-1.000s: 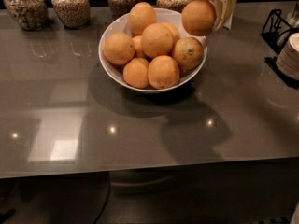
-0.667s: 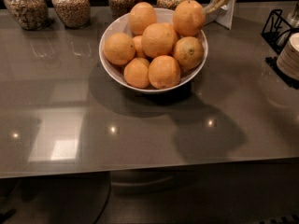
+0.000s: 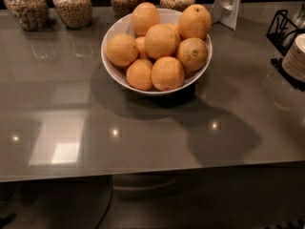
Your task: Pick orange from white bowl
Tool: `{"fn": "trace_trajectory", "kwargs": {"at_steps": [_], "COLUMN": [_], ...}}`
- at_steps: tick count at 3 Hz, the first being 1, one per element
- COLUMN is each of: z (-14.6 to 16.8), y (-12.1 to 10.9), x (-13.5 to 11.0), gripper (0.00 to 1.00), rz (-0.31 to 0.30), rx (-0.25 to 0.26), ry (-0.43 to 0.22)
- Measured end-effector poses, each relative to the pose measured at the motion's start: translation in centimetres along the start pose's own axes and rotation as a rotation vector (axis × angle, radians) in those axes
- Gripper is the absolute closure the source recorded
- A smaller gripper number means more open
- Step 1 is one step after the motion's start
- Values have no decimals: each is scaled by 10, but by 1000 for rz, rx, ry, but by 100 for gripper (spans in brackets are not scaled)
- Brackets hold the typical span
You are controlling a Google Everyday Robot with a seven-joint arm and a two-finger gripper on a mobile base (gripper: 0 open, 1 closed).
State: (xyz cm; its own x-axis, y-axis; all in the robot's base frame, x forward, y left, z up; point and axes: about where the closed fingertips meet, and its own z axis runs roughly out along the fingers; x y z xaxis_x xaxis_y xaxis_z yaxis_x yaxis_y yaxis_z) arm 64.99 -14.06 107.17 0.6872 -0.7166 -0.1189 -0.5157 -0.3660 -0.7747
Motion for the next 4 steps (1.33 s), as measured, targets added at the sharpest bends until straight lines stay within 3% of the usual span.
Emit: {"fn": "trace_trajectory", "kwargs": {"at_steps": [1, 3, 4], "z": [0, 20, 29], "y": [0, 5, 8], "x": [-1, 6, 12], "gripper": [59, 12, 0], "rz": [0, -89, -105], "rx": [0, -72, -95], "ry": [-2, 90, 113]}}
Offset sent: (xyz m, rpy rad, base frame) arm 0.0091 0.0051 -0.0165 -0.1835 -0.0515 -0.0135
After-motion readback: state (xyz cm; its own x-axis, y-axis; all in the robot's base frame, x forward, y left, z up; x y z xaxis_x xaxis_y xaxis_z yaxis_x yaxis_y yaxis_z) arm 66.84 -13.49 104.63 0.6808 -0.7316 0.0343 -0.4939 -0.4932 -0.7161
